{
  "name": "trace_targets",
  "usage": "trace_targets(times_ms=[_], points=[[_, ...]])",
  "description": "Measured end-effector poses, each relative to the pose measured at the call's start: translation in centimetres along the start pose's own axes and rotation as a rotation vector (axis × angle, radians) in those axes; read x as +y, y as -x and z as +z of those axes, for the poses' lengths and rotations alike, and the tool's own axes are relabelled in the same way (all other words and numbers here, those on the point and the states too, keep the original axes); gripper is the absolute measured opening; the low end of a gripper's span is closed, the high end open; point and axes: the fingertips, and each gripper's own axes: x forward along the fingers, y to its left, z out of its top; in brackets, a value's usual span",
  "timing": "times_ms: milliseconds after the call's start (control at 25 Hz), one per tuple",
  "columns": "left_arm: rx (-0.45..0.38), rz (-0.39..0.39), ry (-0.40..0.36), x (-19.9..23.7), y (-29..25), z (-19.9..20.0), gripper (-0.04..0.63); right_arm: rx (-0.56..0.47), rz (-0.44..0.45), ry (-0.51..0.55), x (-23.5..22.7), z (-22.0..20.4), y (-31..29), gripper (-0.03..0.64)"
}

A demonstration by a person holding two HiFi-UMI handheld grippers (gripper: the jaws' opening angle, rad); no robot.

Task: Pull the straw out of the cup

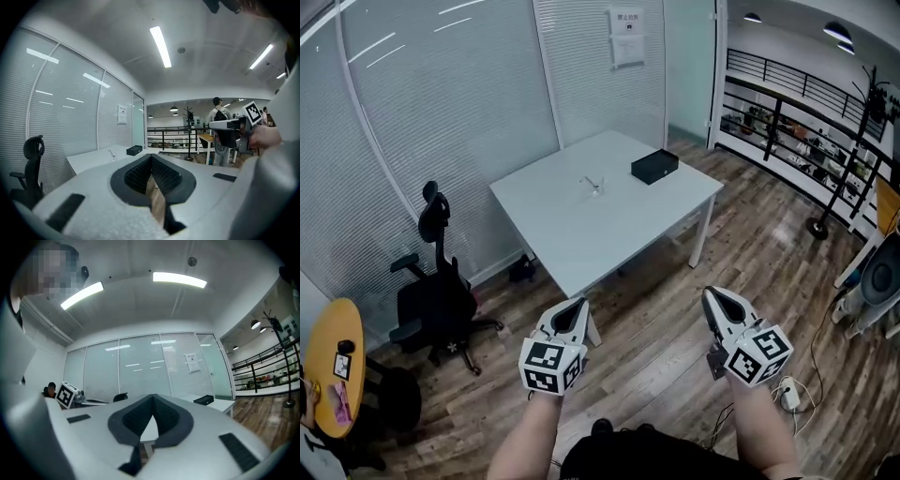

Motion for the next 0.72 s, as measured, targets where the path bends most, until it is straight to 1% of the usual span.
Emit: trace_targets(times_ms=[200, 400, 600, 720], points=[[0.004, 0.003, -0.011, -2.5, -0.8, 0.3, 0.009, 0.002, 0.004, 0.018, -2.0, 0.3, 2.4, 0.005], [0.012, -0.009, -0.038, -4.1, -1.5, 0.8, 0.009, -0.022, 0.014, 0.002, -2.9, 1.2, 3.8, 0.005], [0.001, -0.016, -0.046, -4.5, -2.9, 1.1, 0.009, -0.016, 0.019, -0.01, -3.8, 0.5, 3.4, 0.006], [0.003, -0.019, -0.04, -3.9, -4.0, 0.5, 0.009, 0.0, 0.025, -0.012, -4.3, -0.2, 2.3, 0.005]])
